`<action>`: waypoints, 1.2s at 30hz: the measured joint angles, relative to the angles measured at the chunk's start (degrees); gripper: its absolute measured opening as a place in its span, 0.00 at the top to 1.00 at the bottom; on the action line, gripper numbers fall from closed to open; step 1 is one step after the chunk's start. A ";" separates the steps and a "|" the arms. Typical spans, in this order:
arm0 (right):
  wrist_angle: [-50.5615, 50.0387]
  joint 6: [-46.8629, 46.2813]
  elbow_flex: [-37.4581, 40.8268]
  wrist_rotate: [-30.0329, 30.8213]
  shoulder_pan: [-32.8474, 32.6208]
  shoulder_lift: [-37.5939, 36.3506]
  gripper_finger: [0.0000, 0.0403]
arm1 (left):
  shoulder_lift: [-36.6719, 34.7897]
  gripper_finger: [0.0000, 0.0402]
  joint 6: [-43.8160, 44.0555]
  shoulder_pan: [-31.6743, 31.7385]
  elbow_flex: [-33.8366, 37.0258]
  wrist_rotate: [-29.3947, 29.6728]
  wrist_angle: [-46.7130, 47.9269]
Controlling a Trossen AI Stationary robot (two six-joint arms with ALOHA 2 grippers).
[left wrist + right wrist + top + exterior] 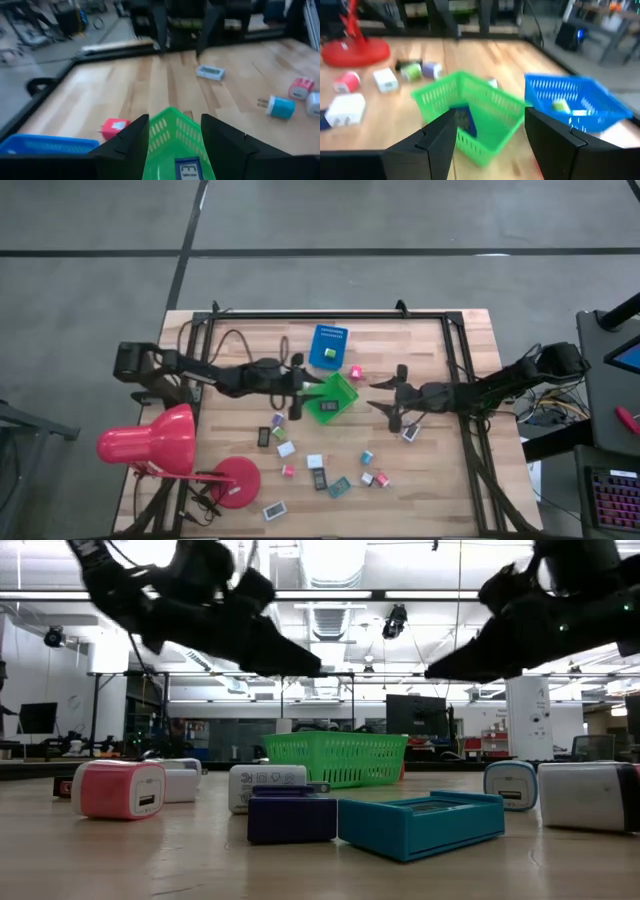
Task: Pick & Place Office items
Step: Put the big pink charger adapter into the blue bin
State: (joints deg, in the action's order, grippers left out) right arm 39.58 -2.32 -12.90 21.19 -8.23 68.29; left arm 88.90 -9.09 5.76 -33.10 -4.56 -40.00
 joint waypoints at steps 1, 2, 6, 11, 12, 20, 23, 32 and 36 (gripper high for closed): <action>-3.50 -1.08 -1.01 0.02 0.00 -0.04 0.44 | -1.35 0.55 0.40 0.00 1.84 0.12 -0.89; -7.61 -2.20 -2.34 0.04 0.00 -0.04 0.44 | -2.55 0.55 0.67 0.00 3.36 0.48 -2.19; -24.89 -6.89 -8.25 -0.01 -0.02 -0.02 0.44 | -7.54 0.55 1.71 -0.04 9.10 1.84 -6.58; -40.02 -12.54 -14.83 -0.25 -0.25 -0.04 0.44 | -12.45 0.55 2.42 -0.04 14.72 4.44 -9.58; -42.30 -14.02 -15.96 -0.24 -0.26 -0.07 0.44 | -13.26 0.55 2.55 -0.04 15.63 5.00 -9.69; -55.24 -20.15 -23.59 -0.20 -0.41 -0.07 0.44 | -15.20 0.55 2.94 -0.04 19.90 6.29 -13.83; -56.18 -16.37 -24.36 -0.25 -0.32 -0.07 0.44 | -15.19 0.55 2.67 -0.04 20.28 6.27 -13.99; -56.12 -6.42 -22.51 0.00 7.65 -0.07 0.44 | -15.19 0.55 2.27 -0.04 20.26 6.10 -14.04; -56.11 2.39 -21.82 -0.20 11.34 -0.01 0.44 | -15.19 0.55 2.28 -0.04 20.26 6.10 -14.04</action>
State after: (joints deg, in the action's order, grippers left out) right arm -16.53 0.08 -34.72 20.99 3.10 68.29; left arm 73.71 -6.81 5.72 -12.84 1.54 -54.04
